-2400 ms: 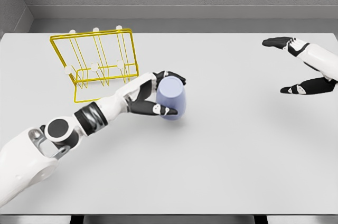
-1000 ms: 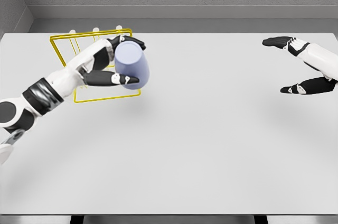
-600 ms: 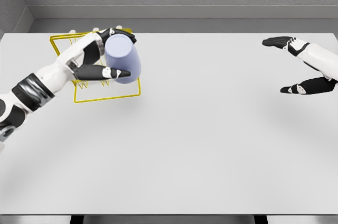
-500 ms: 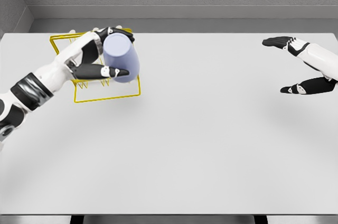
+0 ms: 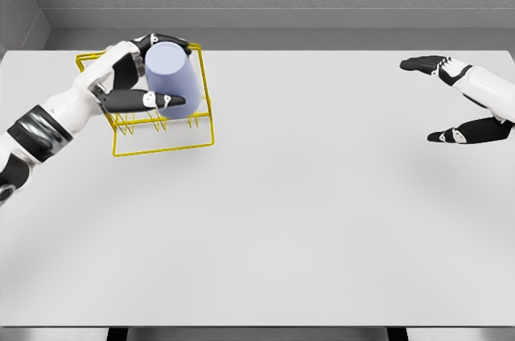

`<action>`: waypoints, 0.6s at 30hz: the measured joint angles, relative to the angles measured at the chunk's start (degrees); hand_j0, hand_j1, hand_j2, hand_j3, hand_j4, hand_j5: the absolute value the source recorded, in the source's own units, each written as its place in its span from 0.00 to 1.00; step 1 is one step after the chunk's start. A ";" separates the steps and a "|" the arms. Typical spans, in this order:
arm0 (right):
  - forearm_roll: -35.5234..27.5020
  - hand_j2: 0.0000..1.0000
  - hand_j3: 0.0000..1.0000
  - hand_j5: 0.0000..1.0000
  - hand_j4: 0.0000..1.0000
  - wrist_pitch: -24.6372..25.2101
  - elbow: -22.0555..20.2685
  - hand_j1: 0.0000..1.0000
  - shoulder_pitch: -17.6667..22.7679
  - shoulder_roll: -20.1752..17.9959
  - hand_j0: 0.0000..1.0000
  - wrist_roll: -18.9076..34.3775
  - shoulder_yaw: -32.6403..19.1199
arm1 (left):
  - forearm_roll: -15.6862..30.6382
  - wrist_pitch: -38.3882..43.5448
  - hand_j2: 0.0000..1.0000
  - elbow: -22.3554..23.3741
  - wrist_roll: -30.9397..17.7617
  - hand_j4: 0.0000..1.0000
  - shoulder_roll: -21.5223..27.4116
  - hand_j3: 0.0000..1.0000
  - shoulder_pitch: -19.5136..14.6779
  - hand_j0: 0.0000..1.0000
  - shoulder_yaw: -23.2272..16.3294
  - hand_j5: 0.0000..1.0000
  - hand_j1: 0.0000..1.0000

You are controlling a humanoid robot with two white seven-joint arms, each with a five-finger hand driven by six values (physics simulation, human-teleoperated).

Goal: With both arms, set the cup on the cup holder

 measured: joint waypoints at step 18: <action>0.00 1.00 1.00 1.00 1.00 0.00 2.43 1.00 0.00 0.00 1.00 0.00 0.00 | -0.41 0.25 1.00 0.55 0.02 1.00 -0.16 1.00 -0.62 1.00 -0.04 1.00 1.00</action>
